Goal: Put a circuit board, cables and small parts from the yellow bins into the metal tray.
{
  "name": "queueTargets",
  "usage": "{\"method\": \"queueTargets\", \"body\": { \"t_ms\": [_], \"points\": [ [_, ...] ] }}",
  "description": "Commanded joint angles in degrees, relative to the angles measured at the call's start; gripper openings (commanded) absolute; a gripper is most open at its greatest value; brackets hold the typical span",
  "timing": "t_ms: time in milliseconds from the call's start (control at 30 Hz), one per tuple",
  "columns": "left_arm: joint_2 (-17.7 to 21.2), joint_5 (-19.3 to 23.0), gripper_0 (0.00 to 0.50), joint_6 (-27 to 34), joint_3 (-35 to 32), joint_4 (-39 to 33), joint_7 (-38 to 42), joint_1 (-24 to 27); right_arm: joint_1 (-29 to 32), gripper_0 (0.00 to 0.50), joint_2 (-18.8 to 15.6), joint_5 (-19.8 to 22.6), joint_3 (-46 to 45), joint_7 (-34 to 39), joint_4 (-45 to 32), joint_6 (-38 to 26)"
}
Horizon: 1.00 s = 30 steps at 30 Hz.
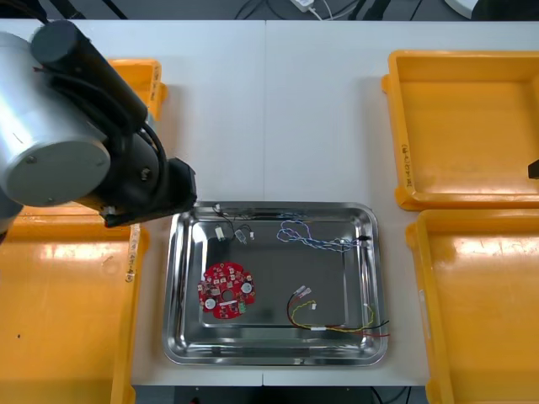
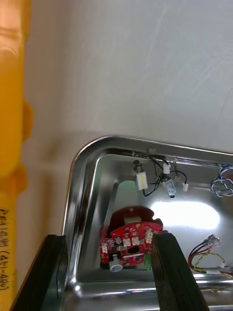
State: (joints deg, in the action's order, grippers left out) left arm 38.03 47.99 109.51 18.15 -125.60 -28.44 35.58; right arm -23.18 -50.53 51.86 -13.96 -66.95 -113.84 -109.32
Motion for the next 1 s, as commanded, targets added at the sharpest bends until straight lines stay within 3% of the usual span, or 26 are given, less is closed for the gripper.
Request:
{"method": "queueTargets", "body": {
  "t_ms": [33, 200, 1000],
  "points": [
    [4.34, 4.39, 0.500, 0.49, -6.11, -1.93, -5.58, 0.46, 0.33, 0.500, 0.44, -0.27, -0.45, -1.60, -1.47, 0.51],
    [6.18, 7.55, 0.500, 0.49, -10.86, -1.75, -8.74, -0.60, 0.33, 0.500, 0.44, -0.27, -0.45, -1.60, -1.47, 0.51],
    [13.21, 10.10, 0.500, 0.49, -28.35, 2.03, -33.00, -12.90, 0.33, 0.500, 0.44, -0.27, -0.45, -1.60, -1.47, 0.51]
  ]
}}
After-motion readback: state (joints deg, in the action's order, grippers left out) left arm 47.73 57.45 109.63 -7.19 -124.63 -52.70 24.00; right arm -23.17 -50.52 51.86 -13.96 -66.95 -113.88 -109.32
